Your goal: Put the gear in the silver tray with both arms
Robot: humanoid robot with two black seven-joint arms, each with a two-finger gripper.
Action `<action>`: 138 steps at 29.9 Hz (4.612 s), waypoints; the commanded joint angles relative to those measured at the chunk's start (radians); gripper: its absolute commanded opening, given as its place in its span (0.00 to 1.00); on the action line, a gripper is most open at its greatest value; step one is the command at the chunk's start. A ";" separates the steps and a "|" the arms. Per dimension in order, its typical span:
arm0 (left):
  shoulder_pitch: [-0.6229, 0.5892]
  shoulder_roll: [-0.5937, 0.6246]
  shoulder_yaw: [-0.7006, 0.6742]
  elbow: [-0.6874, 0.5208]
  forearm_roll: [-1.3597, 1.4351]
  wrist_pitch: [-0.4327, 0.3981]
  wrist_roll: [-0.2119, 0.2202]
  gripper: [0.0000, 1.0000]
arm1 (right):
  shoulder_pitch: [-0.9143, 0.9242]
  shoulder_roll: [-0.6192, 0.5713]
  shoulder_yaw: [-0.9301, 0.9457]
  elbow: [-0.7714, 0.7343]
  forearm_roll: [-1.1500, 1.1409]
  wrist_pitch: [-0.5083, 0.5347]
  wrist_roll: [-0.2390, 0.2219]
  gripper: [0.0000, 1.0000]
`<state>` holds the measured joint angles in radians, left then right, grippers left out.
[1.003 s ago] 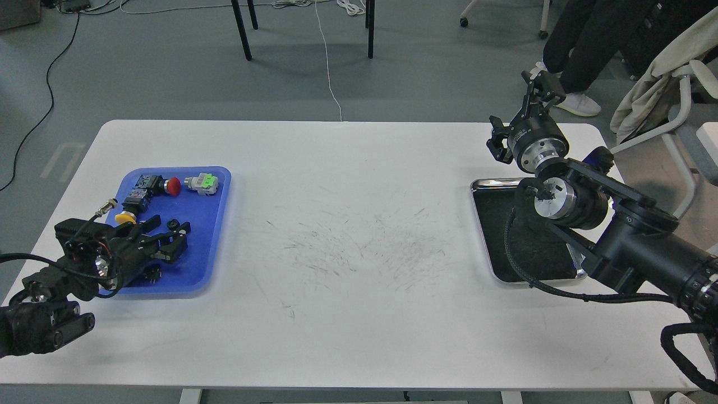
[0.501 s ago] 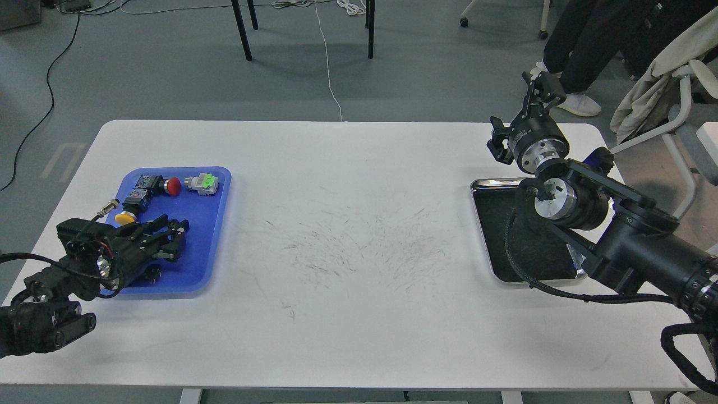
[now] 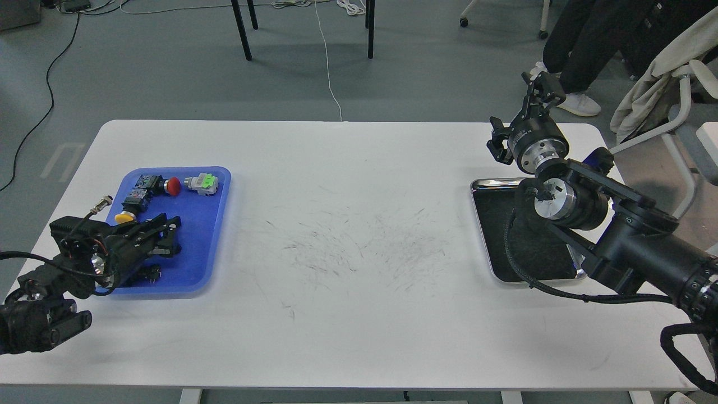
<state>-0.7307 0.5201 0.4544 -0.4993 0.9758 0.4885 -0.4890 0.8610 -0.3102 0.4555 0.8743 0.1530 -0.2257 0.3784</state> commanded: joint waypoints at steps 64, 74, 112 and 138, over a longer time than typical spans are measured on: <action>-0.162 0.107 -0.033 -0.136 -0.031 0.000 0.000 0.09 | 0.003 0.002 0.000 -0.008 -0.038 -0.008 -0.001 0.99; -0.372 0.075 0.013 -0.277 0.010 0.000 0.000 0.09 | 0.013 -0.001 -0.001 -0.008 -0.038 -0.008 -0.004 0.99; -0.270 -0.520 0.190 -0.130 0.106 0.000 0.000 0.09 | 0.159 -0.069 -0.256 -0.028 -0.038 -0.021 -0.012 0.99; -0.248 -0.520 0.139 -0.139 0.093 0.000 0.000 0.12 | 0.187 -0.064 -0.322 -0.044 -0.039 -0.024 -0.012 0.99</action>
<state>-0.9780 -0.0001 0.6022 -0.6343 1.0661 0.4887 -0.4887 1.0477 -0.3731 0.1334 0.8299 0.1150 -0.2502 0.3654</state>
